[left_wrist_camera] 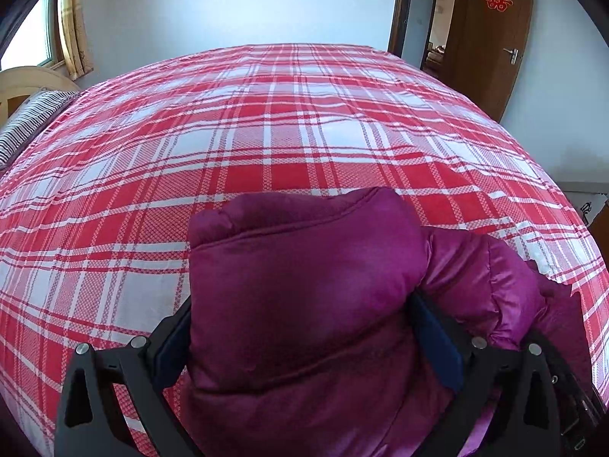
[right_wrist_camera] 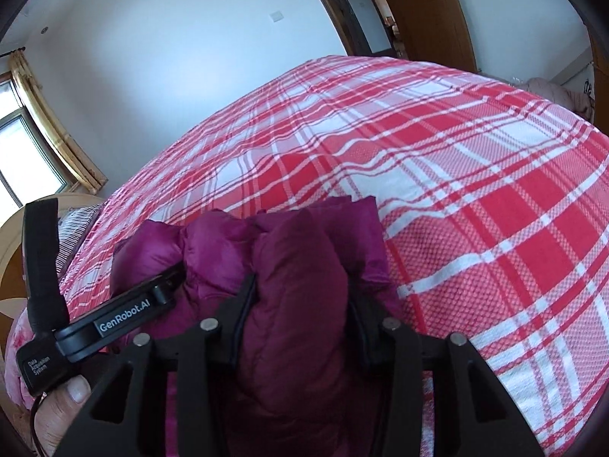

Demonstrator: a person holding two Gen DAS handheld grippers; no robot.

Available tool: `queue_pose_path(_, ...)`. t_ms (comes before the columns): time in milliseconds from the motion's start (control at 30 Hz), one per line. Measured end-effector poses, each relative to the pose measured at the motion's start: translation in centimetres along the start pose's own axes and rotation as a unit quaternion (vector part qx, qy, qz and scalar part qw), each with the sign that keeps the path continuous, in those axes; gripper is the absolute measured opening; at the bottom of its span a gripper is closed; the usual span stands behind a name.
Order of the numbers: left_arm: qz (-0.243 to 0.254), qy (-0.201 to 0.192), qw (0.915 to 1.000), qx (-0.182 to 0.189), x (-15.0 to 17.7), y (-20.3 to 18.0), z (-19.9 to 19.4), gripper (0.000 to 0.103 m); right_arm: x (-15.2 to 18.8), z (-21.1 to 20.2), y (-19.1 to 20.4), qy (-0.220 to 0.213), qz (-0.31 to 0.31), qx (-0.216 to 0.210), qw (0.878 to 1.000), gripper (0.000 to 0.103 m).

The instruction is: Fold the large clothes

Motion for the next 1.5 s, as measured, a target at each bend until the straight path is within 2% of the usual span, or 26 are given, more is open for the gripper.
queue_pose_path(500, -0.011, 0.028, 0.9994, 0.017, 0.1, 0.2, 0.9, 0.102, 0.1, 0.6, -0.1, 0.014, 0.004, 0.001, 1.0, 0.045)
queue_pose_path(533, -0.012, 0.032, 0.9992, 0.021, 0.0, 0.2, 0.9, 0.102, 0.1, 0.6, 0.0, 0.014, 0.004, 0.001, 1.0, 0.045)
queue_pose_path(600, -0.022, 0.045, 0.9973, 0.054, -0.2, 0.7, 0.4, 0.102, -0.1, 0.3, -0.1, 0.011, 0.007, -0.006, 1.0, 0.045)
queue_pose_path(667, -0.031, 0.039, 0.9956, 0.079, -0.4, 2.0, -1.4, 0.102, -0.4, -0.4, -0.1, 0.007, 0.004, -0.016, 1.0, 0.049)
queue_pose_path(700, -0.032, 0.028, 0.9952, 0.089, -0.5, 2.6, -2.5, 0.102, -0.7, -1.1, 0.0, -0.004, 0.001, -0.024, 1.0, 0.058)
queue_pose_path(733, -0.03, 0.012, 0.9946, 0.098, -0.4, 3.6, -3.9, 0.102, -0.9, -2.0, -0.1, -0.018, -0.003, -0.028, 0.999, 0.074)
queue_pose_path(800, -0.036, -0.014, 0.9933, 0.109, 0.2, 5.9, -6.0, 0.102, -1.5, -3.8, -1.0, -0.05, -0.004, -0.013, 0.999, 0.084)
queue_pose_path(867, -0.047, -0.007, 0.9906, 0.129, 1.1, 7.5, -6.4, 0.102, -1.9, -4.3, -2.0, -0.055, -0.008, -0.011, 0.998, 0.084)
queue_pose_path(1000, -0.093, 0.04, 0.9788, 0.178, 3.4, 9.1, -5.3, 0.102, -1.7, -1.7, -3.0, -0.001, -0.015, -0.045, 0.999, 0.079)
queue_pose_path(1067, -0.08, 0.028, 0.9778, 0.192, 3.6, 8.5, -5.8, 0.102, -1.6, -0.7, -3.5, 0.012, 0.0, -0.078, 0.997, 0.076)
queue_pose_path(1200, -0.043, 0.052, 0.9729, 0.221, 3.9, 6.2, -5.1, 0.102, -1.3, 0.4, -4.0, 0.033, 0.015, -0.12, 0.992, 0.062)
queue_pose_path(1233, -0.041, 0.054, 0.9717, 0.226, 3.9, 5.7, -5.0, 0.098, -1.3, 0.5, -3.7, 0.036, 0.009, -0.127, 0.991, 0.054)
queue_pose_path(1267, -0.042, 0.058, 0.9694, 0.235, 3.9, 5.4, -5.0, 0.086, -1.1, 0.7, -3.2, 0.046, 0.001, -0.14, 0.989, 0.048)
queue_pose_path(1300, -0.044, 0.064, 0.9648, 0.251, 3.9, 5.0, -5.2, 0.071, -1.0, 0.8, -3.0, 0.052, 0.0, -0.144, 0.988, 0.04)
queue_pose_path(1367, -0.038, 0.056, 0.9688, 0.238, 3.9, 4.6, -6.0, 0.059, -1.0, 0.3, -2.7, 0.052, -0.004, -0.147, 0.988, 0.027)
queue_pose_path(1400, -0.027, 0.049, 0.9705, 0.235, 3.9, 4.3, -6.8, 0.047, -1.1, -0.2, -2.4, 0.047, -0.007, -0.146, 0.988, 0.022)
queue_pose_path(1433, -0.019, 0.037, 0.9712, 0.235, 3.9, 4.3, -7.9, 0.037, -1.2, -1.0, -1.9, 0.04, -0.01, -0.145, 0.989, 0.02)
queue_pose_path(1500, -0.015, 0.028, 0.9717, 0.234, 3.8, 4.7, -9.8, 0.03, -1.5, -2.1, -1.1, 0.028, -0.01, -0.153, 0.988, 0.019)
Point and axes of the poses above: each gripper's, at about its wrist camera, not at the fingertips, and z roughly the way its jaws point, y to its left, x to its underside, the point moved 4 cm from there along z, roughly the way its jaws point, and after that the axes turned 12 degrees about -z, right-handed, at the moved point
